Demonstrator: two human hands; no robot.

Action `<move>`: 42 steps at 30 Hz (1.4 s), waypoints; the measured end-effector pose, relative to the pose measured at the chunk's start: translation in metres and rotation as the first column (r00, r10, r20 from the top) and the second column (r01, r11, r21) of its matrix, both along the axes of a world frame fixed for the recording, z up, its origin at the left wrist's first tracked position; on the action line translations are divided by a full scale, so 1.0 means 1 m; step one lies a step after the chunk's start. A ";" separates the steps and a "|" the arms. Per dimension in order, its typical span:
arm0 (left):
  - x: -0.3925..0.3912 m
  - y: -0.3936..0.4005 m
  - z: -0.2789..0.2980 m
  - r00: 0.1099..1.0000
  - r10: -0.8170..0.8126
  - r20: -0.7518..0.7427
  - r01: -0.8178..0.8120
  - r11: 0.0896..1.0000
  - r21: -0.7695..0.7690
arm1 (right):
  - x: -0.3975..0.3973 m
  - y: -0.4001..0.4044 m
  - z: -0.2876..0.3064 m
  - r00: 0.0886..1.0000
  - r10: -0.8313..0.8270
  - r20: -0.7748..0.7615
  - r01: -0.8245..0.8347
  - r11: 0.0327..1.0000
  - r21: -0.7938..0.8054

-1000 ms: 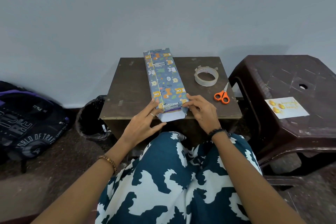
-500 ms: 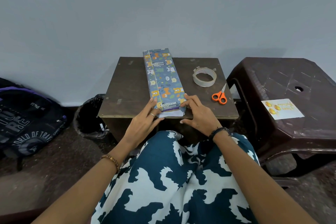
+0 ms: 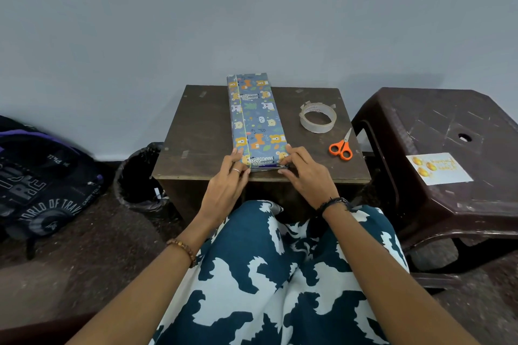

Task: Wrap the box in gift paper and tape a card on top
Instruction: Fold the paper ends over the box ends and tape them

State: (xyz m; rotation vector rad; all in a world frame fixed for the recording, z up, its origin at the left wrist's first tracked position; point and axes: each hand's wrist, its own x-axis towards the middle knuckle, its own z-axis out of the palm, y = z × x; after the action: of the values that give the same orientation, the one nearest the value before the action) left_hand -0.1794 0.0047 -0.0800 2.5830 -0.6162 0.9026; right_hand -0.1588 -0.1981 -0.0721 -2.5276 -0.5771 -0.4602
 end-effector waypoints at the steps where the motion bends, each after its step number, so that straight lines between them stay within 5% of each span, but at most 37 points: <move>1: 0.000 0.001 0.001 1.000 -0.019 -0.004 0.019 1.000 0.012 | 0.000 0.001 0.000 1.000 0.001 0.027 -0.001 1.000 0.013; 8: 0.003 0.004 -0.002 0.997 -0.002 -0.075 -0.001 0.999 -0.037 | 0.002 0.001 -0.007 0.997 0.024 0.074 -0.022 0.999 -0.029; 13: 0.000 0.006 -0.002 0.988 0.016 -0.153 -0.020 0.999 -0.025 | 0.006 0.006 -0.011 0.967 -0.015 0.252 0.035 0.996 -0.076; 22: 0.004 0.008 -0.006 0.995 0.006 -0.095 -0.013 0.997 -0.071 | 0.012 0.007 -0.015 0.890 -0.035 0.455 0.125 0.977 -0.171; 28: 0.013 0.010 -0.012 0.990 0.096 0.101 -0.110 0.985 0.135 | 0.014 0.007 -0.018 0.895 -0.045 0.444 0.136 0.975 -0.176; 35: 0.049 -0.018 0.009 0.987 -0.141 0.078 0.087 0.876 0.475 | 0.016 0.007 -0.017 0.921 -0.049 0.387 0.141 0.967 -0.212; 42: 0.057 -0.020 -0.007 0.983 -0.138 0.120 0.065 0.876 0.478 | 0.013 0.008 -0.014 0.941 -0.035 0.336 0.118 0.966 -0.229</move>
State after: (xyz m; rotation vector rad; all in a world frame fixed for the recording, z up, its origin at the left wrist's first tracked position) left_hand -0.1220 -0.0153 -0.0868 2.8807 -1.1316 1.0222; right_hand -0.1457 -0.1905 -0.0857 -2.7357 -0.6956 -0.9046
